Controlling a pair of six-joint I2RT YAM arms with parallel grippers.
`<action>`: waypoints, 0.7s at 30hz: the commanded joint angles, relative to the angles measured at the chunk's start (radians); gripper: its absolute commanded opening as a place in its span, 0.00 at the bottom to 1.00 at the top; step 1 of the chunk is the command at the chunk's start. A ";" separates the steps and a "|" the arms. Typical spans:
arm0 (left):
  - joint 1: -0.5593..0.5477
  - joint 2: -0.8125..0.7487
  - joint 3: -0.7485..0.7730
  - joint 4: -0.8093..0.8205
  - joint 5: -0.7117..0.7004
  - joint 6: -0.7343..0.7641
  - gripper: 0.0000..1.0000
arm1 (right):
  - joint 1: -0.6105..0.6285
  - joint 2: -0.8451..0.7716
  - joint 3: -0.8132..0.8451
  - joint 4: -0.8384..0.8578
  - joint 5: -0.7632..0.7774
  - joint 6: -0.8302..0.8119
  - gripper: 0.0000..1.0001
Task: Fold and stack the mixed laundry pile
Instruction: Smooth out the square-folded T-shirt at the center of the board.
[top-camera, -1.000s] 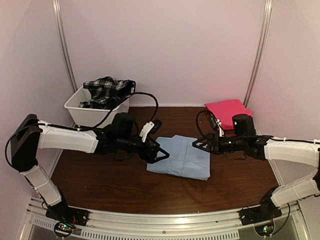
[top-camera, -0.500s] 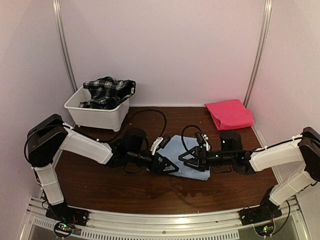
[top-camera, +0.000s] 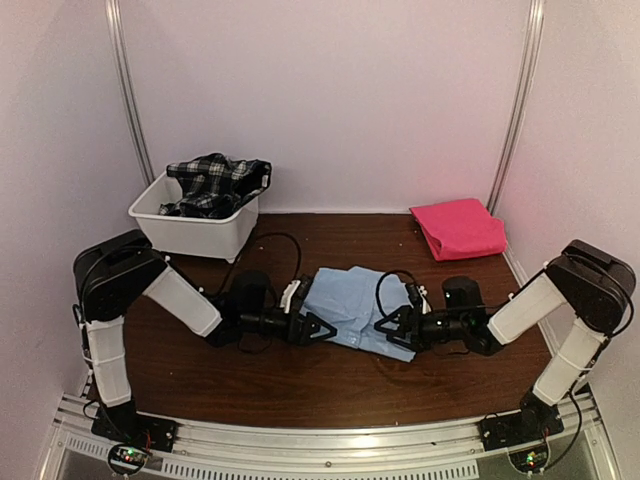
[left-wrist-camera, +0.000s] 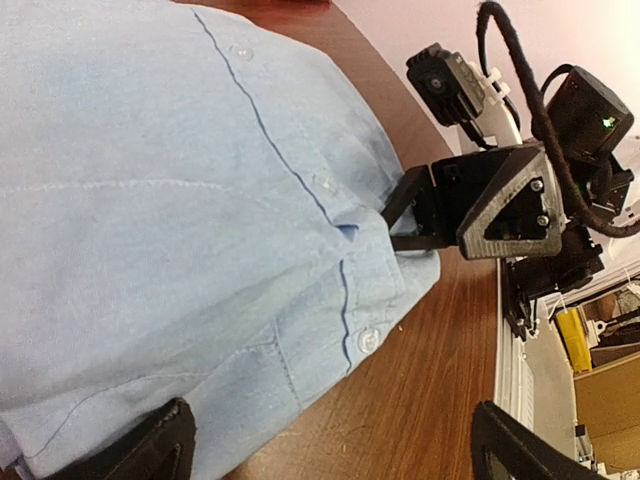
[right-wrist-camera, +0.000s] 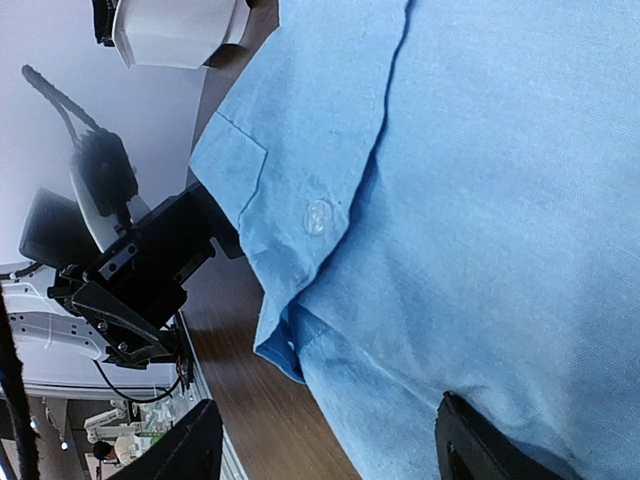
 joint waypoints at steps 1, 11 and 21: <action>0.003 -0.020 -0.078 0.065 -0.027 -0.022 0.98 | -0.016 -0.016 -0.002 -0.097 0.007 -0.114 0.73; -0.058 -0.211 0.091 -0.228 -0.041 0.128 0.98 | 0.014 -0.305 0.129 -0.317 -0.035 -0.166 0.74; -0.040 0.014 0.261 -0.174 -0.027 0.095 0.98 | 0.018 -0.185 0.135 -0.137 -0.022 -0.032 0.72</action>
